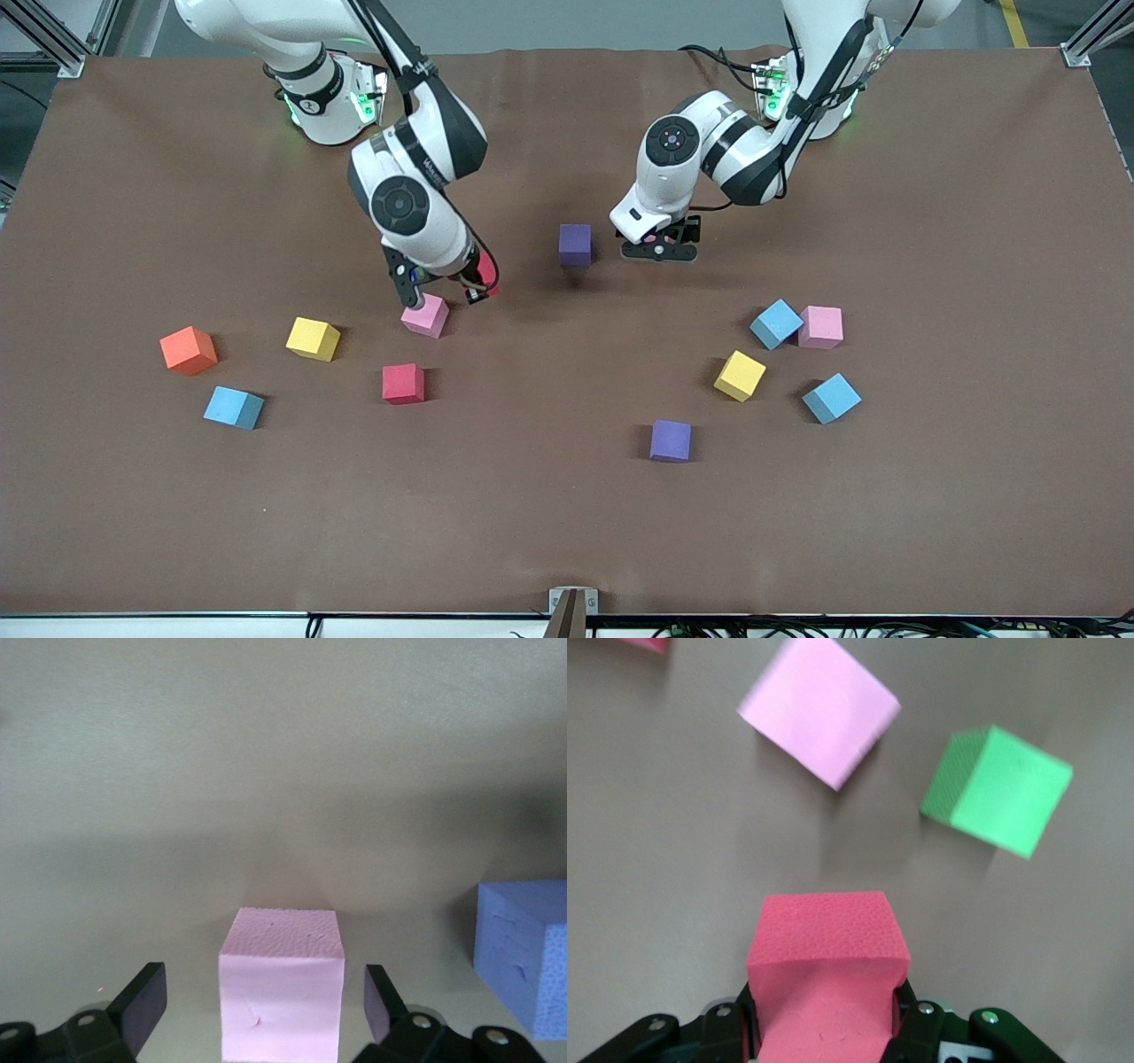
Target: Arrange 11 blocks into digit 3
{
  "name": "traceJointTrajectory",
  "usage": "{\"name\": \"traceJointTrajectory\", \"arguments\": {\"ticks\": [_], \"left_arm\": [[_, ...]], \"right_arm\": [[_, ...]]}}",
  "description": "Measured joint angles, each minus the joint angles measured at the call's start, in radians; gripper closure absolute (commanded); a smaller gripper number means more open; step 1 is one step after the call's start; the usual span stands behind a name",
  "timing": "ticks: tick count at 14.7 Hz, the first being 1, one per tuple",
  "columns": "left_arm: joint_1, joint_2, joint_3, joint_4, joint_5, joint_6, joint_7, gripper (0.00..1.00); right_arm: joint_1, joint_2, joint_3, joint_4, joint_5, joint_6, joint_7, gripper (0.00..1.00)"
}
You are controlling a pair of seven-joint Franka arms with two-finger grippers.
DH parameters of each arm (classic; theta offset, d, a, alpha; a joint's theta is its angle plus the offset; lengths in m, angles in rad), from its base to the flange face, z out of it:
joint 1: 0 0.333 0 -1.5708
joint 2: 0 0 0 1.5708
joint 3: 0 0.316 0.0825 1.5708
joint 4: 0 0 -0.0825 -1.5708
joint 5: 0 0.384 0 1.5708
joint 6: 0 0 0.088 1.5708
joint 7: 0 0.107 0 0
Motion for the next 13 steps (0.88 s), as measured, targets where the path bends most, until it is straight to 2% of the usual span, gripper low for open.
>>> {"name": "traceJointTrajectory", "arguments": {"ticks": [2, 3, 6, 8, 9, 13], "left_arm": [[0.000, 0.028, 0.000, -0.006, 0.000, 0.029, 0.000, 0.06], [0.000, 0.042, 0.000, -0.006, 0.000, 0.036, 0.000, 0.14], [0.000, 0.067, 0.000, -0.006, 0.000, 0.045, 0.000, 0.55], [0.003, 0.065, 0.000, -0.002, -0.001, 0.047, -0.020, 0.73], [0.011, 0.061, -0.001, 0.003, -0.001, 0.047, -0.053, 0.78], [0.041, 0.037, -0.025, 0.033, -0.001, 0.047, -0.306, 0.76]], "right_arm": [[0.003, -0.008, 0.051, -0.049, 0.000, 0.068, 0.091, 1.00], [0.005, -0.007, 0.072, -0.068, 0.000, 0.093, 0.128, 1.00], [0.007, -0.007, 0.094, -0.095, 0.003, 0.118, 0.187, 1.00], [0.007, -0.002, 0.093, -0.102, 0.042, 0.140, 0.193, 1.00], [0.007, 0.004, 0.093, -0.104, 0.065, 0.157, 0.193, 1.00], [0.008, 0.056, 0.101, -0.107, 0.106, 0.242, 0.194, 1.00]]}}
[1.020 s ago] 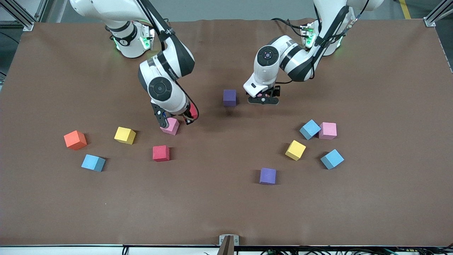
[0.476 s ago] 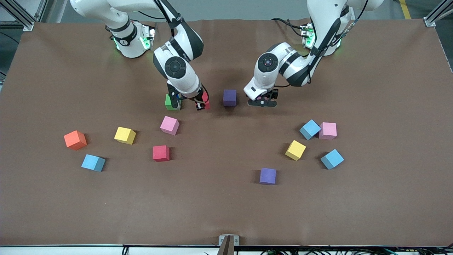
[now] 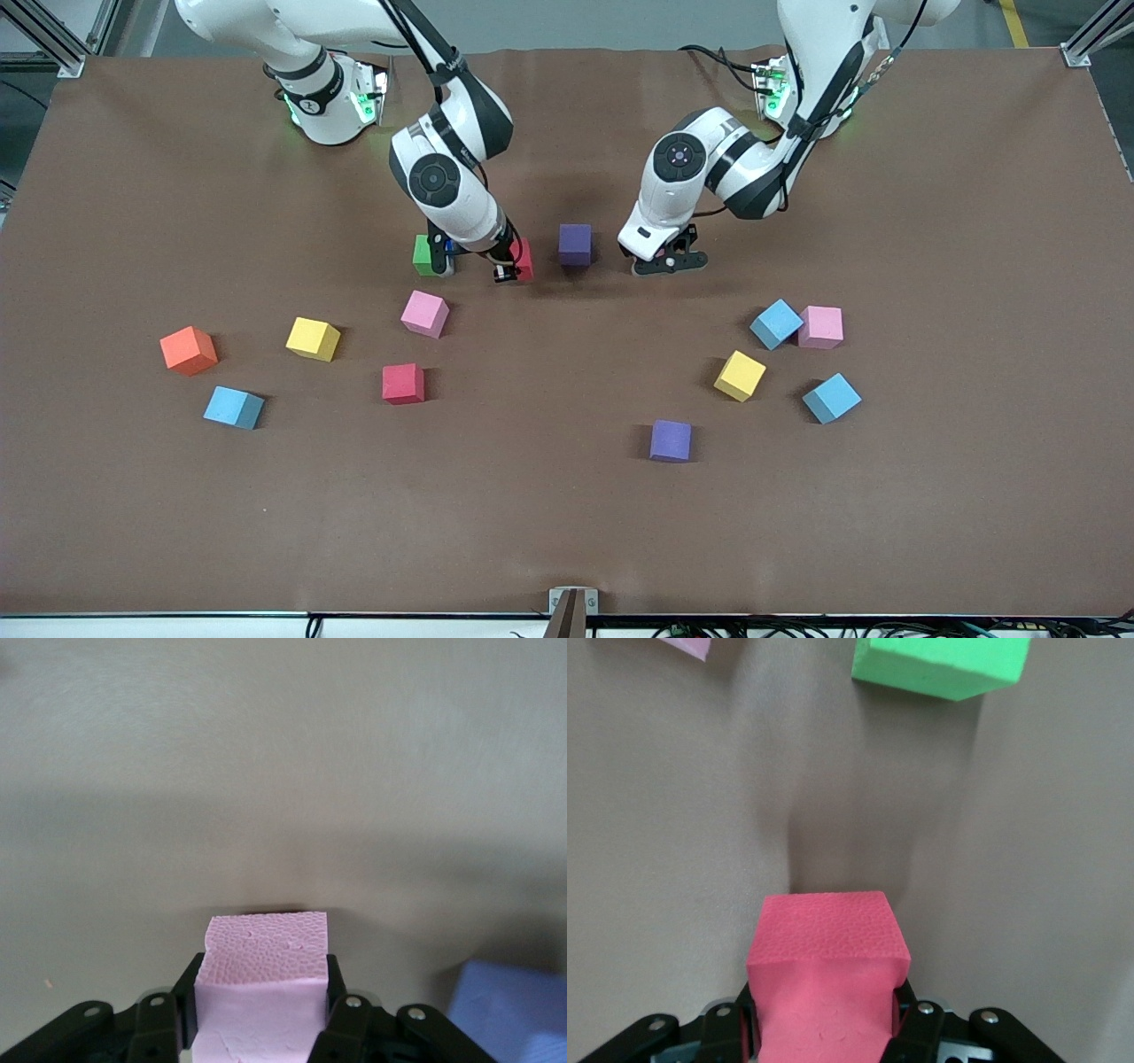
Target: Arrange 11 blocks into digit 3
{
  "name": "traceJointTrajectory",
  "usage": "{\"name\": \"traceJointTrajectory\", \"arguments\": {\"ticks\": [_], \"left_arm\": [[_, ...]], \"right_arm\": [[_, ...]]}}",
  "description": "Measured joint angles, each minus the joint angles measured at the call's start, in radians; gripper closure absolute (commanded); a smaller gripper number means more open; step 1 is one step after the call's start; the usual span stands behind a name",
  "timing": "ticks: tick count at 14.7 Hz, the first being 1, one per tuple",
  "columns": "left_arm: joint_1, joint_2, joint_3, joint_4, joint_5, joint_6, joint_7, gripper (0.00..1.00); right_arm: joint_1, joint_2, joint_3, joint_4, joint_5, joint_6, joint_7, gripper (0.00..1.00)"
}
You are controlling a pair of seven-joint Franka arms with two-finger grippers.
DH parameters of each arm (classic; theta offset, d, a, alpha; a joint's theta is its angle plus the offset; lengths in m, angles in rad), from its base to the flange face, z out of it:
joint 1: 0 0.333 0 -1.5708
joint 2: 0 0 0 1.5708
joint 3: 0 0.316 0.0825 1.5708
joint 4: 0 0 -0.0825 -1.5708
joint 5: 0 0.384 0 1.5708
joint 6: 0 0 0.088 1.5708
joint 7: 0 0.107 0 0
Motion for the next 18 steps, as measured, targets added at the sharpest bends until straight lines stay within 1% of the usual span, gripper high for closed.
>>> {"name": "traceJointTrajectory", "arguments": {"ticks": [3, 8, 12, 15, 18], "left_arm": [[-0.003, -0.003, -0.022, 0.022, 0.000, 0.000, -0.265, 0.75], [-0.001, -0.002, -0.023, 0.023, -0.016, -0.002, -0.693, 0.75], [-0.002, 0.015, -0.023, 0.021, -0.020, -0.002, -0.941, 0.75], [-0.004, 0.028, -0.023, 0.021, -0.021, 0.002, -1.085, 0.75], [-0.006, 0.045, -0.025, 0.020, -0.021, 0.051, -1.217, 0.75]], "right_arm": [[0.003, 0.020, 0.015, 0.000, 0.006, 0.025, 0.002, 1.00], [0.023, 0.031, 0.021, 0.000, 0.043, 0.029, 0.005, 1.00], [0.047, 0.040, 0.021, 0.000, 0.055, 0.029, 0.050, 1.00], [0.055, 0.042, 0.021, 0.000, 0.056, 0.029, 0.069, 1.00], [0.056, 0.042, 0.021, 0.000, 0.056, 0.029, 0.082, 1.00]]}}
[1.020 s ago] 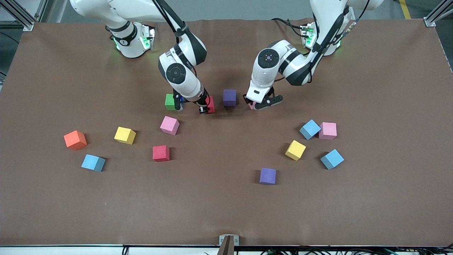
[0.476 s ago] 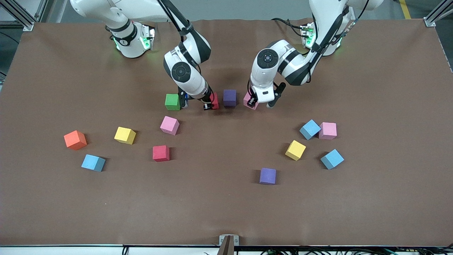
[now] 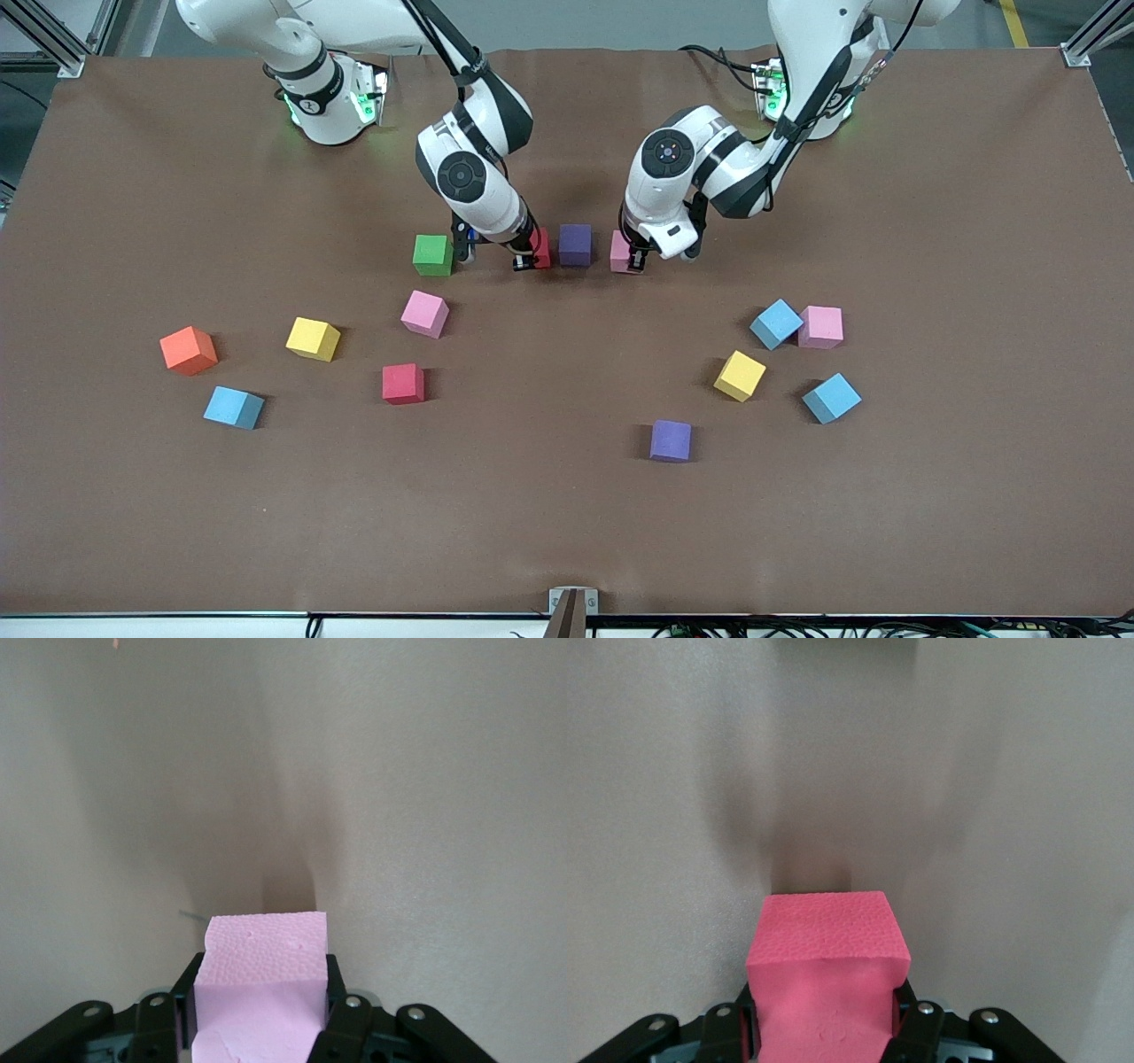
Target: Arrange 11 blocks into digit 3
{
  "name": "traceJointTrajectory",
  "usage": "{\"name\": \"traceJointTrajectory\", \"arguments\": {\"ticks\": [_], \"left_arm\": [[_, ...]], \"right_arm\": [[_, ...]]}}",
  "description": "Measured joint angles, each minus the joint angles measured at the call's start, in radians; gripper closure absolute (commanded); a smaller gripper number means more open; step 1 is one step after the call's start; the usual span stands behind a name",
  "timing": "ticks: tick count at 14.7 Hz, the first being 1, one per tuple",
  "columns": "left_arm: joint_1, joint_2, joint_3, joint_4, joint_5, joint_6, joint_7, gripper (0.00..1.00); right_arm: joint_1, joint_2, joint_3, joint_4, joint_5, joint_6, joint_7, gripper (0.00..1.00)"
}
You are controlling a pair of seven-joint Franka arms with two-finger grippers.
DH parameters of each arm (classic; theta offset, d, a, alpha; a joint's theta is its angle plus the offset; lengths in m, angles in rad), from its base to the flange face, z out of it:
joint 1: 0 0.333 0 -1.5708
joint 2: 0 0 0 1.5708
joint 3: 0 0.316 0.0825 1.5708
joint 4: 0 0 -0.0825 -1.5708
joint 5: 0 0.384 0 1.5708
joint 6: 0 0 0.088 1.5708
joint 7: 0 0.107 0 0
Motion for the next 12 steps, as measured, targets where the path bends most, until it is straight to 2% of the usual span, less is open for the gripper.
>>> {"name": "traceJointTrajectory", "arguments": {"ticks": [4, 12], "left_arm": [[-0.005, 0.032, -0.003, 0.000, 0.000, 0.045, -0.079, 0.75], [-0.042, 0.036, -0.004, 0.001, 0.000, 0.055, -0.131, 0.75]], "right_arm": [[0.001, 0.001, 0.000, 0.000, 0.000, 0.000, 0.004, 1.00], [0.013, 0.014, 0.001, -0.001, 0.006, 0.015, 0.008, 1.00]]}}
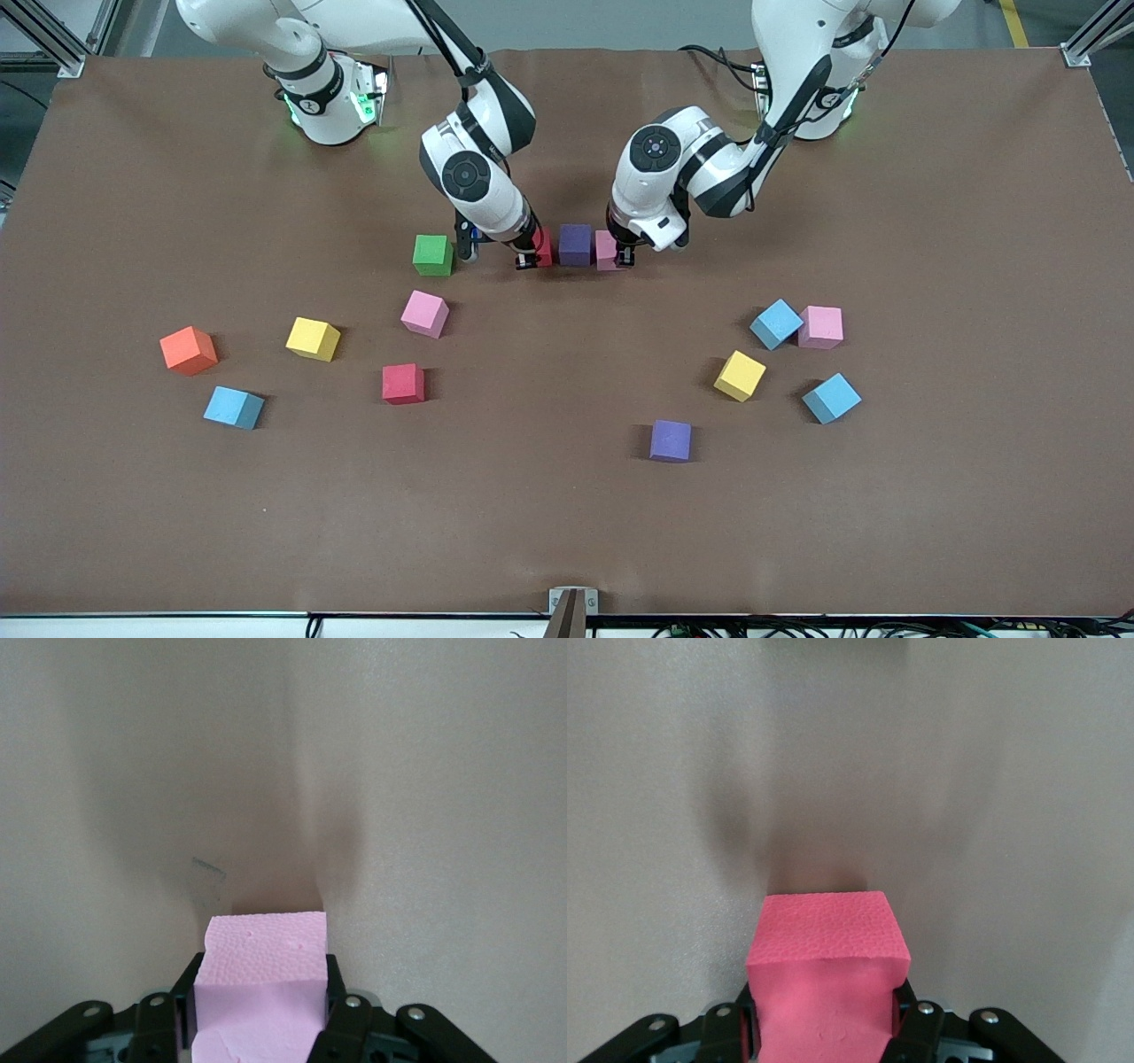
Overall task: Arrange 11 blocks into digit 3
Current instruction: 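Set the pink cube beside purple while the right gripper sets red beside purple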
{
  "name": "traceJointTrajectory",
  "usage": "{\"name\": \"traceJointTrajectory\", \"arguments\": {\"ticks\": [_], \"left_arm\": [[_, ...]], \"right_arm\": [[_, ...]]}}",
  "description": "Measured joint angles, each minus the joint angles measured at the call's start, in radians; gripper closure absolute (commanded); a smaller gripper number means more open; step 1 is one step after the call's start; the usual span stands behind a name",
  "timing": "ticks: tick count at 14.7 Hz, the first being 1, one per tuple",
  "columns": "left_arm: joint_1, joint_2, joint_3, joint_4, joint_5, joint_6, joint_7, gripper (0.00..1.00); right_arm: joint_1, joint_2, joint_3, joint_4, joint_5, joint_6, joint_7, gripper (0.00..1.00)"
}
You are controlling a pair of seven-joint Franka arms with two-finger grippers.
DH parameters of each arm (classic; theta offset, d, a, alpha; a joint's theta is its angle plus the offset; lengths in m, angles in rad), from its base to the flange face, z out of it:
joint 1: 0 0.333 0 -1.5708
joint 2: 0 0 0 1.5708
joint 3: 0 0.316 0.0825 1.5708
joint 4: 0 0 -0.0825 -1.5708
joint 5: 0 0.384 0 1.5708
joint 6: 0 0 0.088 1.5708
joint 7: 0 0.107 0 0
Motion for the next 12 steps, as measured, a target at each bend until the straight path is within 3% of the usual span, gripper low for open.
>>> {"name": "traceJointTrajectory", "arguments": {"ticks": [12], "left_arm": [[0.000, 0.004, -0.014, 0.007, 0.000, 0.003, 0.000, 0.75]], "right_arm": [[0.021, 0.004, 0.001, 0.000, 0.025, 0.003, 0.004, 1.00]]}}
